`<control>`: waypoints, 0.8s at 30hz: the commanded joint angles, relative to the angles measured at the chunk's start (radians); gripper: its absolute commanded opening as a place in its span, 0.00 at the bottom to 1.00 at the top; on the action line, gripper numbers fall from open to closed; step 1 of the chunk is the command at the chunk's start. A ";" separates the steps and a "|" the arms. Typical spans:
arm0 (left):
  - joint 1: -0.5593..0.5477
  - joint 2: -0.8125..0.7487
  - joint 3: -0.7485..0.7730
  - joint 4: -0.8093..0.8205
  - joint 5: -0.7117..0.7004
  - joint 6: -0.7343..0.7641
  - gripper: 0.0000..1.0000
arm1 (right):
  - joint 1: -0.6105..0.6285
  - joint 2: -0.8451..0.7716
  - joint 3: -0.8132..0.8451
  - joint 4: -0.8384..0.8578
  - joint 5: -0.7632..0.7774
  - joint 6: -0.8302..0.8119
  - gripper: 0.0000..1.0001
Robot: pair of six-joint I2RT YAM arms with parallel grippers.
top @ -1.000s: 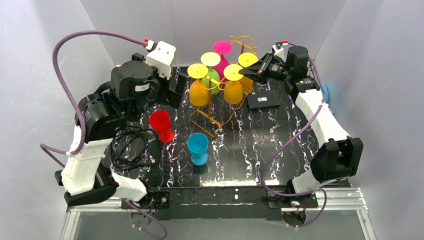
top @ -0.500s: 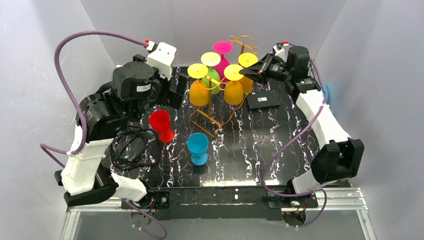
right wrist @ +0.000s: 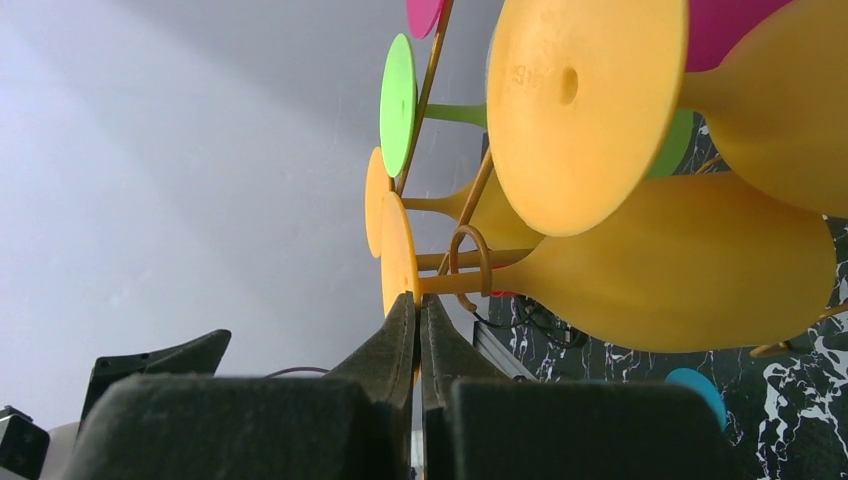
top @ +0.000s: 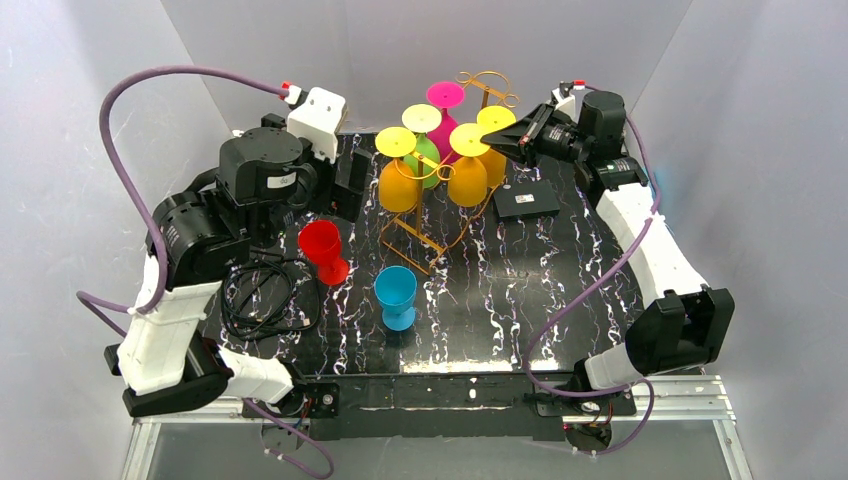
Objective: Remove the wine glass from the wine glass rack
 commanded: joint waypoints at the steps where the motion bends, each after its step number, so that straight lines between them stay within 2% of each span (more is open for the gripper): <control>1: 0.006 -0.036 -0.017 0.008 -0.019 -0.017 0.93 | 0.006 -0.044 0.047 0.008 0.011 0.013 0.01; 24: 0.006 -0.057 -0.039 -0.013 0.024 -0.066 0.92 | 0.005 -0.095 -0.005 -0.055 0.035 -0.022 0.01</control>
